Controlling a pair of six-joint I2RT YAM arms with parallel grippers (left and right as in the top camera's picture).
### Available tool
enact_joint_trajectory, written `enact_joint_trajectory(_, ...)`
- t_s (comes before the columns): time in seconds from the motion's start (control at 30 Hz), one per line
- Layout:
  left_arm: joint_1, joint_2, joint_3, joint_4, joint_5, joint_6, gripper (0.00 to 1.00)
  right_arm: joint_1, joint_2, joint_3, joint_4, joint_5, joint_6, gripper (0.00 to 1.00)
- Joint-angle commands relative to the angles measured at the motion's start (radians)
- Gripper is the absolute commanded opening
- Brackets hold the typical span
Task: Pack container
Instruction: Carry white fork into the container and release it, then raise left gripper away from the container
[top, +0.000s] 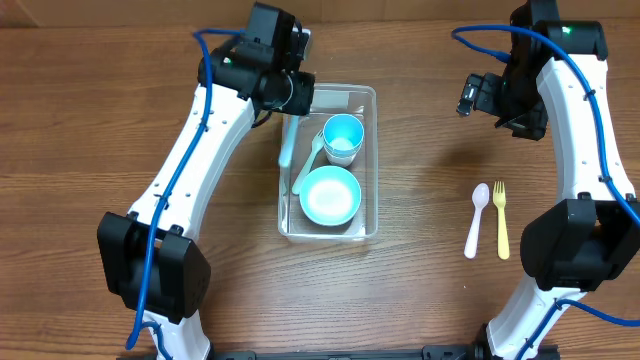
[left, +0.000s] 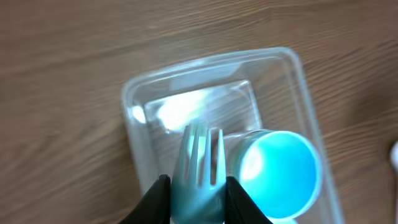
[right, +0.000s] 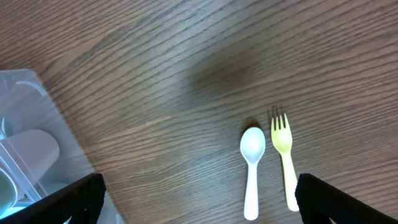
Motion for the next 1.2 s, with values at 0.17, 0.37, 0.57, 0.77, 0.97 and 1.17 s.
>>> enact_joint_trajectory(0.17,-0.003,0.011,0.029,0.003,0.094,-0.162,0.22,0.001,-0.04,0.023,0.002,0.008,-0.002,1.0)
enact_joint_trajectory(0.37,-0.005,0.011,0.029,0.002,0.093,-0.158,0.72,0.001,-0.04,0.023,0.002,0.008,-0.002,1.0)
enact_joint_trajectory(0.57,0.064,0.011,0.029,-0.001,0.094,-0.119,1.0,0.001,-0.04,0.023,0.002,0.008,-0.003,1.0)
enact_joint_trajectory(0.77,0.198,0.011,0.031,-0.062,0.093,-0.118,1.0,0.001,-0.04,0.023,0.002,0.008,-0.003,1.0)
enact_joint_trajectory(0.97,0.329,0.011,0.031,-0.167,0.007,-0.101,1.0,0.001,-0.04,0.023,0.002,0.008,-0.003,1.0)
enact_joint_trajectory(1.17,0.414,0.011,0.031,-0.229,-0.067,-0.101,1.0,0.001,-0.04,0.023,0.002,0.008,-0.003,1.0)
